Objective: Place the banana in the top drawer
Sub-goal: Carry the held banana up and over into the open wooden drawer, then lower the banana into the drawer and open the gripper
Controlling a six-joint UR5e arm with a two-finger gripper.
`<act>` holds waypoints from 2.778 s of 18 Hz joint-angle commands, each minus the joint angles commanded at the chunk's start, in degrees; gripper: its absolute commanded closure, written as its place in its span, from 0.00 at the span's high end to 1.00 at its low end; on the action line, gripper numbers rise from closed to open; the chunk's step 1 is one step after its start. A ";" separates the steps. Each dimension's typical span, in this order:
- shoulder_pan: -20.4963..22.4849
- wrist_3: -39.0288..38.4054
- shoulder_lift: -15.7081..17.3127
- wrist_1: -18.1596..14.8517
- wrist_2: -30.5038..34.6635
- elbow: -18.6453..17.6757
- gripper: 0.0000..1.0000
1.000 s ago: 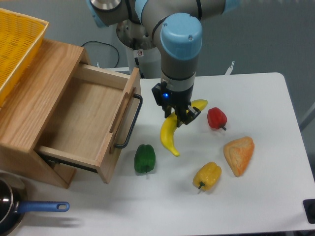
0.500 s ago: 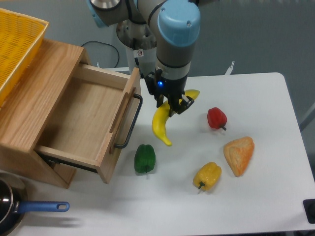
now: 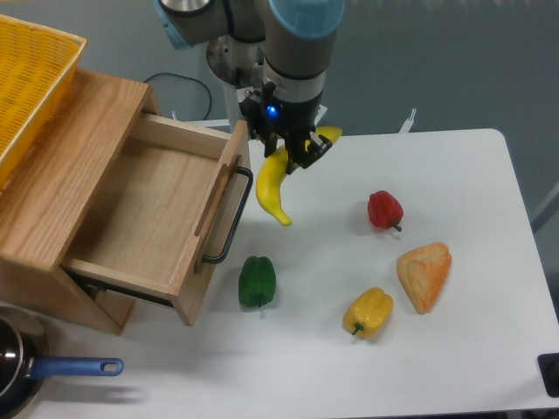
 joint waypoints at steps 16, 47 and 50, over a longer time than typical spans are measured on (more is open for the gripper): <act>-0.44 -8.42 4.22 -7.83 -10.45 0.18 0.45; -14.24 -22.24 -2.63 5.44 -12.13 0.00 0.46; -14.41 -22.50 -2.99 5.79 -12.13 -0.08 0.46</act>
